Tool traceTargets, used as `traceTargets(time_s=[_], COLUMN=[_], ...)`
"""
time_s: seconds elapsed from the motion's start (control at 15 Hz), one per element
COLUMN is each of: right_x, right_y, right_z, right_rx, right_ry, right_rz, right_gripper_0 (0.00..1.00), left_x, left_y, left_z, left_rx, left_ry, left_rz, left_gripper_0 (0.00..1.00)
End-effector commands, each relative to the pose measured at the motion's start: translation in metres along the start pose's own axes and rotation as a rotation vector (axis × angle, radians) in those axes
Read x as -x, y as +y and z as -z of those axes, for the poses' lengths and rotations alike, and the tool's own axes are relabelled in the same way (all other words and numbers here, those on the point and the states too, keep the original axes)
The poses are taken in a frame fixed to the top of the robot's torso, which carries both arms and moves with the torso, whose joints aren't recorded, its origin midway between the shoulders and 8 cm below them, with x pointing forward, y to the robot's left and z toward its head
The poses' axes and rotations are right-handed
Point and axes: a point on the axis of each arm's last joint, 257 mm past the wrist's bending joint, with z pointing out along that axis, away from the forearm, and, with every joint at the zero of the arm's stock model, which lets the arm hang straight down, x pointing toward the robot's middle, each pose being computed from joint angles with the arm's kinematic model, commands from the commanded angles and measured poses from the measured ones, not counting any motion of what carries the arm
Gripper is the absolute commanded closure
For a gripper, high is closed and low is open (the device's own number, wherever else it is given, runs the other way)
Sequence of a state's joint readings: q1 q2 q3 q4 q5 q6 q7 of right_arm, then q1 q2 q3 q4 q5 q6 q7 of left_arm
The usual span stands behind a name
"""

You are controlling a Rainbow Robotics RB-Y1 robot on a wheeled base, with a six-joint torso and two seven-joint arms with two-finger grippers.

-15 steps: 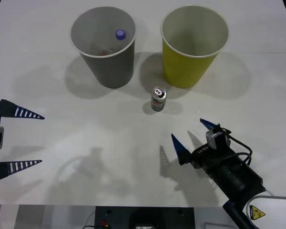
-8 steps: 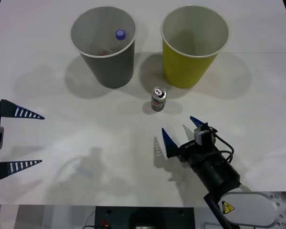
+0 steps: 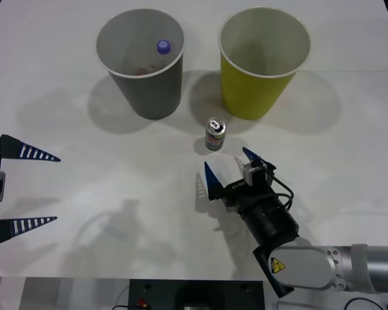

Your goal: Put the can into the green bin and the plastic bottle into the gray bin

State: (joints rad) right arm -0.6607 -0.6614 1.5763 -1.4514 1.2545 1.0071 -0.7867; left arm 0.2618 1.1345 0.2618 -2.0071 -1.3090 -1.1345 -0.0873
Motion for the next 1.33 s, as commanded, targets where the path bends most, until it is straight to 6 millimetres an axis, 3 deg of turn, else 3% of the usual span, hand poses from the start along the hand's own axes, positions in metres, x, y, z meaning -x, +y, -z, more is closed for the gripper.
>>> traceTargets(time_s=[0.07,1.33], right_x=[0.001,0.017], right_y=[0.006,0.009], right_z=[-0.009,-0.079], right_rx=[-0.005,-0.086], right_ry=[-0.010,-0.045], right_rz=[0.000,0.018], right_gripper_0=[0.00,0.00], left_x=[0.000,0.000], left_y=[0.000,0.000], left_z=[0.000,0.000], left_rx=[0.000,0.000], left_ry=[0.000,0.000], left_rz=[0.000,0.000], left_gripper_0=[0.00,0.00])
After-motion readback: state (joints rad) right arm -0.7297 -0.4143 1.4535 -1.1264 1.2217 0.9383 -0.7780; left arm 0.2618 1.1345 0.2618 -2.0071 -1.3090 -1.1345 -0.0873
